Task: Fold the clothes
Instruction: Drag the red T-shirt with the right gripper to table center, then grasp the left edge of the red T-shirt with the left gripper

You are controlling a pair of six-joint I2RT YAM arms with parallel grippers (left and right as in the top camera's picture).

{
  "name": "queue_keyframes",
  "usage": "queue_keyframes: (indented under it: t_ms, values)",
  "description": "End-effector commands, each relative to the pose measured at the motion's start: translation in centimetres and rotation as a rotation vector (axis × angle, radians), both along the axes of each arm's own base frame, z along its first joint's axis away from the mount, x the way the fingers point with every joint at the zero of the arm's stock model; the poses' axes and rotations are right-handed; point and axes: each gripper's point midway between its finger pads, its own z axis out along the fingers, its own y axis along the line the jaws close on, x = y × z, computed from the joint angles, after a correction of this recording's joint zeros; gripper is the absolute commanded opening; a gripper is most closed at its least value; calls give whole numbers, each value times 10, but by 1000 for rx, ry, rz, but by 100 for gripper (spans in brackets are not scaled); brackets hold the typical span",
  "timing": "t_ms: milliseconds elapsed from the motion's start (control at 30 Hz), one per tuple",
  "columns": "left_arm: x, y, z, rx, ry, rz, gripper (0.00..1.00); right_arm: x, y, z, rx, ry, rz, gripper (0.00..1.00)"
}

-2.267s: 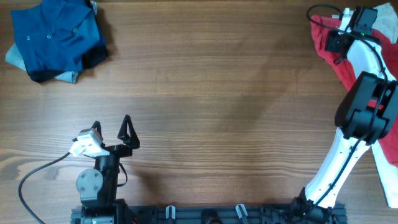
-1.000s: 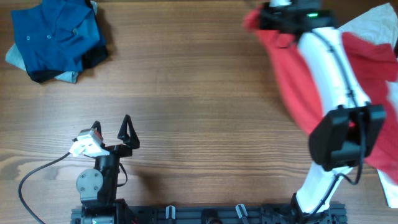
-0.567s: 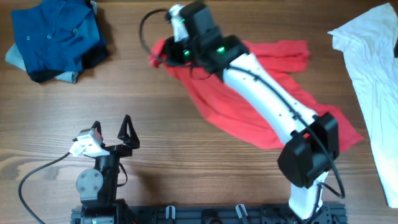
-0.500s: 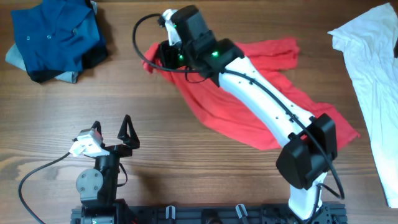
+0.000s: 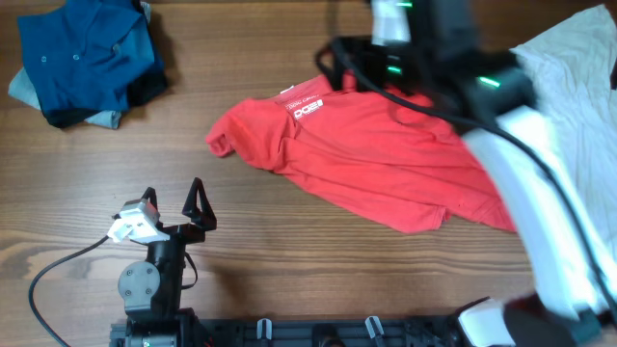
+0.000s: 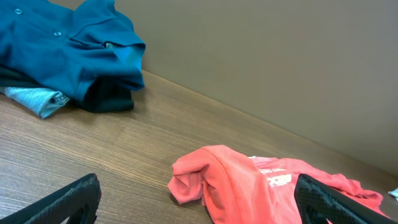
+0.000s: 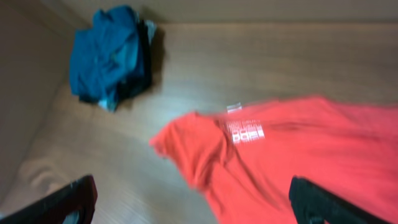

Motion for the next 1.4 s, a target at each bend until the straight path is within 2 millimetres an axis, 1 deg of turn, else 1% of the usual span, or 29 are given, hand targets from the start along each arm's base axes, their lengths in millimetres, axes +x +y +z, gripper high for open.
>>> queue_keyframes:
  t_ms: [0,33,100,167,233,267,300,400,433,500,567,633,700,733,767,833,933,1000,1100,1133,1167,1233,1300,1367]
  values:
    - [0,2,-2,12,1,11,100,-43,-12,1,-40,67,74,99]
    - [0,2,-2,12,1,11,100,-53,-17,-7,-70,106,84,99]
    - [0,2,-2,12,1,11,100,-73,-32,-25,-114,239,23,100]
    - [0,2,-2,12,1,11,100,-87,-55,-41,-157,372,-144,100]
    - [0,2,-2,12,1,11,100,-97,-87,-47,-206,440,-391,99]
    - [0,2,-2,12,1,11,100,-102,-100,-44,-219,436,-471,100]
    - [0,2,-2,12,1,11,100,-106,-108,-38,-216,415,-518,100]
    - [0,2,2,14,-13,11,100,-127,-117,-15,-139,348,-540,100]
    - [0,2,2,13,-15,10,100,-140,-123,-2,-105,303,-540,100]
    - [0,2,-1,12,0,11,100,-163,-133,16,-50,227,-536,100]
    - [0,2,-2,12,2,10,100,-187,-141,27,-9,165,-506,100]
    - [0,-1,-1,-2,0,-9,100,-206,-145,29,9,129,-469,100]
    - [-1,-19,5,-39,-23,-111,100,-222,-150,24,14,111,-449,100]
    - [-2,-29,9,-56,-39,-168,100,-229,-153,18,16,111,-450,100]
    - [-5,-44,14,-71,-53,-259,100,-233,-155,12,16,116,-453,100]
    - [-12,-64,20,-109,-69,-380,100,-239,-158,-1,23,145,-480,100]
    - [-19,-79,34,-158,-108,-476,100,-236,-157,-22,1,185,-489,100]
    - [-18,-78,29,-165,-88,-474,100,-230,-153,-38,-20,220,-487,100]
    - [-20,-82,16,-185,-26,-491,100,-224,-146,-59,-38,274,-472,100]
    - [-23,-87,19,-181,-37,-525,100,-223,-143,-67,-45,299,-465,100]
    - [-25,-91,25,-172,-62,-558,100,-222,-142,-71,-49,312,-462,100]
    - [-34,-101,45,-139,-139,-635,100,-221,-140,-80,-66,347,-457,100]
    - [-40,-102,72,-133,-192,-643,100,-218,-138,-86,-78,369,-457,100]
    - [-42,-100,91,-131,-202,-627,100,-216,-136,-87,-81,380,-453,100]
